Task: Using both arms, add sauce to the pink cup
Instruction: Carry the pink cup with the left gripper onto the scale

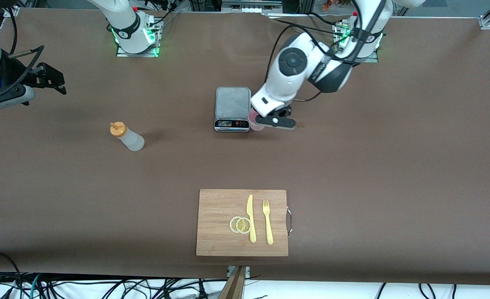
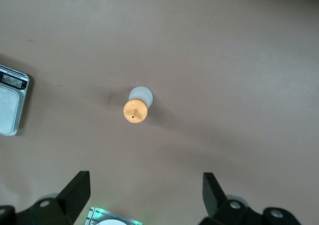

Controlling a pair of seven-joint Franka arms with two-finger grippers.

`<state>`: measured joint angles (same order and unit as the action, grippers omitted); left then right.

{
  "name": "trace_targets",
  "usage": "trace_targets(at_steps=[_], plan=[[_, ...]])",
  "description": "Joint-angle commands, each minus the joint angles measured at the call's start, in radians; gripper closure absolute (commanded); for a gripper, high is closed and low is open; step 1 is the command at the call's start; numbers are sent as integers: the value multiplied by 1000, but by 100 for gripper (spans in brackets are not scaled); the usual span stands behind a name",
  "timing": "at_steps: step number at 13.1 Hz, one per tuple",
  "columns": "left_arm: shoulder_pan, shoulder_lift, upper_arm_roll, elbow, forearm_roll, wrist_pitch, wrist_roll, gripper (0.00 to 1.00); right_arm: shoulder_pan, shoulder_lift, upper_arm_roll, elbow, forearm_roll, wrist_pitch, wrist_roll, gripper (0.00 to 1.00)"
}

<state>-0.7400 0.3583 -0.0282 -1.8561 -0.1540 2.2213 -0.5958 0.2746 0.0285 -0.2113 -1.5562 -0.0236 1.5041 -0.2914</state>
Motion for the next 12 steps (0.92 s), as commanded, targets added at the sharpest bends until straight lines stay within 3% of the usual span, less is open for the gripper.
trace_targets(at_steps=[1, 12], plan=[[-62, 34, 19, 28, -18, 40, -62, 100, -6, -4, 1, 5, -9, -8, -14, 0], [-145, 107, 20, 28, -9, 101, -121, 100, -6, -4, 1, 5, -10, -10, -14, 0]])
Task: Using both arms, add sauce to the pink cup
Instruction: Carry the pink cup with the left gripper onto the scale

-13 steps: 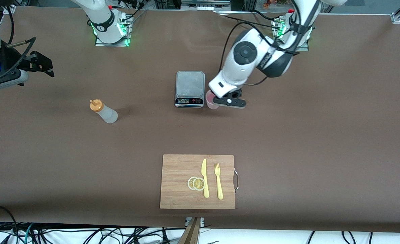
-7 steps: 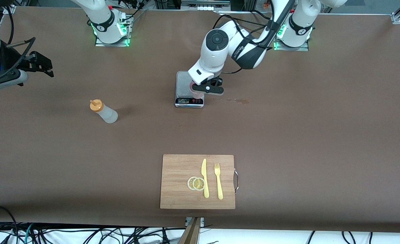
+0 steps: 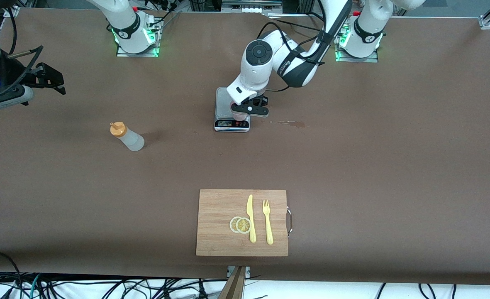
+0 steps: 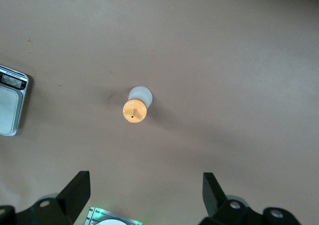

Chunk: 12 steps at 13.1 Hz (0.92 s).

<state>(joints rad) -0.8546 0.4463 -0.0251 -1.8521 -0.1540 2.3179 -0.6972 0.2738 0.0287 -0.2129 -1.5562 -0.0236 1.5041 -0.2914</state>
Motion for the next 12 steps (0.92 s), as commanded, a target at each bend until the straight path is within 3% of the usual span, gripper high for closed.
trace_targets(at_steps=[1, 5, 6, 8, 10, 12], plan=[[-32, 18, 17, 24, -9, 5, -19, 100, -5, -4, 1, 5, -10, -10, -14, 0], [-52, 20, 17, 24, -7, 5, -19, 100, -7, -4, 1, 5, -9, -10, -14, 0], [-52, 20, 17, 24, -7, 5, -18, 83, -7, -4, 1, 5, -9, -8, -14, 0], [-47, 9, 27, 25, -10, 3, -10, 1, -7, -4, 1, 8, 4, -5, -14, 0], [-37, -17, 36, 72, -22, -30, -19, 0, -8, -4, -14, 11, 28, -4, -14, 0], [-9, -63, 65, 156, -88, -189, -18, 0, -7, -4, -34, 11, 43, -10, -14, 0]])
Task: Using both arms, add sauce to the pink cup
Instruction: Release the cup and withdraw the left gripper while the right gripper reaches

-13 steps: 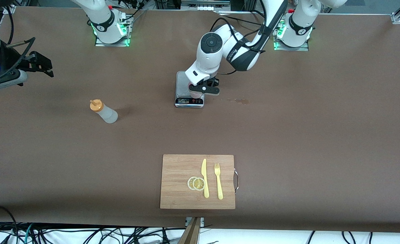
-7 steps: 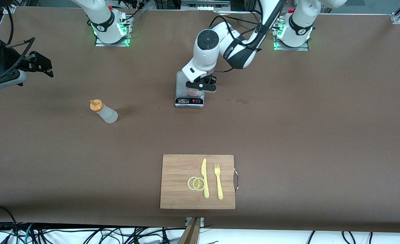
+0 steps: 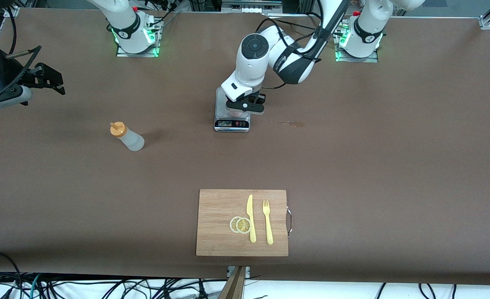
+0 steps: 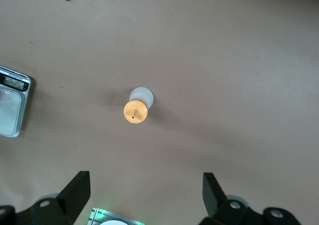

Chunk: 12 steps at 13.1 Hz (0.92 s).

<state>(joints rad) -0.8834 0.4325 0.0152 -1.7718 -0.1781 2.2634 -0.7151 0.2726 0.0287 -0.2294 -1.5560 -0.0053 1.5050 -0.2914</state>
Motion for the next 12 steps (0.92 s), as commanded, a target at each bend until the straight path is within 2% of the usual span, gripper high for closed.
trace_targets(at_steps=[1, 4, 7, 9, 12], plan=[[32, -69, 41, 125, -66, -213, 0, 0, -6, -4, -19, 11, 31, -11, -14, 0], [110, -153, 138, 216, -63, -350, 14, 0, 2, 13, -16, 5, 33, -75, -31, 0], [297, -215, 158, 262, -57, -503, 72, 0, 7, 48, -11, 4, 71, -89, -60, 0], [442, -253, 160, 268, -57, -605, 309, 0, 1, 51, -11, -10, 76, -83, -284, 0], [662, -307, 158, 265, -57, -685, 478, 0, -30, 101, -37, -48, 152, -19, -573, 0]])
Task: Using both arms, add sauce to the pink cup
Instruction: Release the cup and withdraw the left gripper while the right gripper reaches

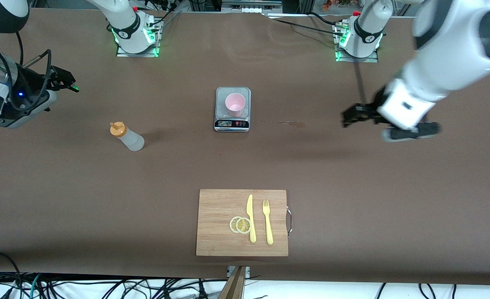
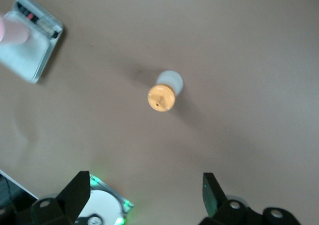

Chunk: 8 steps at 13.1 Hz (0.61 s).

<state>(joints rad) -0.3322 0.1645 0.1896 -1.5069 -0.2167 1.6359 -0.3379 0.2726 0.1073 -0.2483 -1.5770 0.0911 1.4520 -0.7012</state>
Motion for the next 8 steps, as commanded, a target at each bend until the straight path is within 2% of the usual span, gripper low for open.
trace_targets(at_steps=[1, 3, 8], plan=[[151, -40, -15, 4, 5, -95, 181, 0, -55, 44, -19, -35, 96, 42, -254, 0], [194, -69, -21, 2, 123, -114, 369, 0, -124, 106, -19, -43, 188, 50, -442, 0], [228, -88, -21, -44, 137, -172, 422, 0, -294, 279, -19, -101, 427, 74, -967, 0]])
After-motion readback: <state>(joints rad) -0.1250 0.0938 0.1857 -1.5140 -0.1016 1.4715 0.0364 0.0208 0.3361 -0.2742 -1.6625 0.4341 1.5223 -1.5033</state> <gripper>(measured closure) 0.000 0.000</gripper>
